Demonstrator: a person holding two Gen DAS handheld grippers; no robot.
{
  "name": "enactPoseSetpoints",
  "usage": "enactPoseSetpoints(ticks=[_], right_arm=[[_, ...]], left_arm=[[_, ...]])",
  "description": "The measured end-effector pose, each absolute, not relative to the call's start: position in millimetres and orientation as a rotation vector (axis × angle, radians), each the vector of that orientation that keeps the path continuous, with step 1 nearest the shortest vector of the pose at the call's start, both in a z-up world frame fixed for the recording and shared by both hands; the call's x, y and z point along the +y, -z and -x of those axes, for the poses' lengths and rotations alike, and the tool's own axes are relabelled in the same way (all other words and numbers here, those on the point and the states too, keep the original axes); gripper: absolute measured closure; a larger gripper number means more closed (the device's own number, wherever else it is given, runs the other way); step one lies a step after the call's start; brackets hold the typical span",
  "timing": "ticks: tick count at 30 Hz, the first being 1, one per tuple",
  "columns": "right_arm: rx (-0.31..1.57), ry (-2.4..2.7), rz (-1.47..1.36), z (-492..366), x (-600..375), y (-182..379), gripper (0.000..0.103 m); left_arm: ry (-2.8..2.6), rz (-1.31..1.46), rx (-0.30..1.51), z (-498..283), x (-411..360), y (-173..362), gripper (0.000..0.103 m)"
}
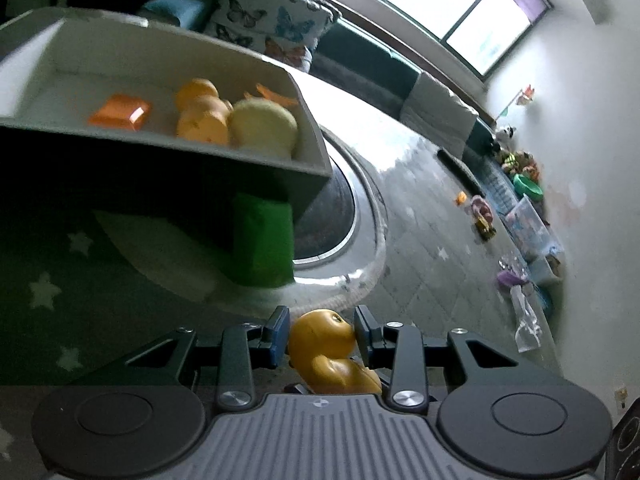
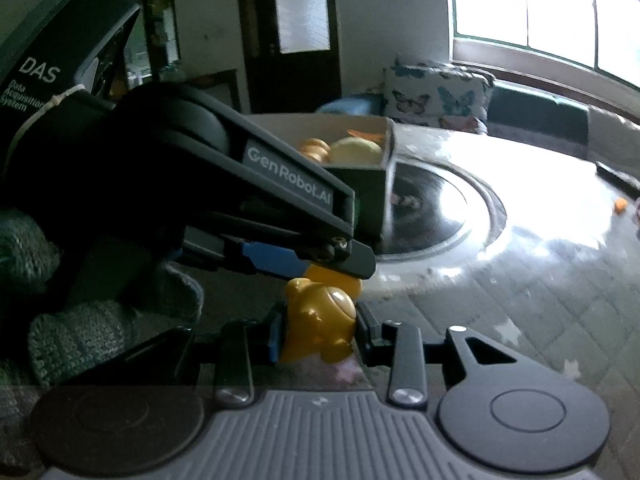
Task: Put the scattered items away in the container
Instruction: 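Lift the duck over the white box, lower it in, open left gripper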
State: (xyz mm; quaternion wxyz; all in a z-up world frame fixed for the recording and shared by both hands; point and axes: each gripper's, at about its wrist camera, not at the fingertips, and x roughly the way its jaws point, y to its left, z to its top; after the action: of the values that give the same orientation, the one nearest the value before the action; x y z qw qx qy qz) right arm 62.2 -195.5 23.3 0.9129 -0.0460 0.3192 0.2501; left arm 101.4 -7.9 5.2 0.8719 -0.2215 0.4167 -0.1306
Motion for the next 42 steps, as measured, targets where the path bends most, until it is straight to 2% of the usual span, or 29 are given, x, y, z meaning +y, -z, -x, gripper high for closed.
enactPoseSetpoints(ticks=[12, 19, 25, 42], right_arm=[[0.496, -0.641, 0.141, -95.2, -157.4, -70.7, 0.070], [0.464, -0.697, 0.140, -134.1, -126.9, -76.7, 0.070], [0.466, -0.736, 0.138, -168.7, -102.6, -72.9, 0.070], [0.630, -0.772, 0.149, -217.7, -75.5, -27.1, 0.070]], left_arm=[[0.186, 0.427, 0.713, -117.4, 31.5, -70.8, 0.065], [0.125, 0.439, 0.676, -149.9, 64.1, -86.9, 0.065], [0.100, 0.479, 0.706, -184.6, 87.5, -76.2, 0.065], [0.076, 0.521, 0.816, -232.8, 112.3, -22.6, 0.065]])
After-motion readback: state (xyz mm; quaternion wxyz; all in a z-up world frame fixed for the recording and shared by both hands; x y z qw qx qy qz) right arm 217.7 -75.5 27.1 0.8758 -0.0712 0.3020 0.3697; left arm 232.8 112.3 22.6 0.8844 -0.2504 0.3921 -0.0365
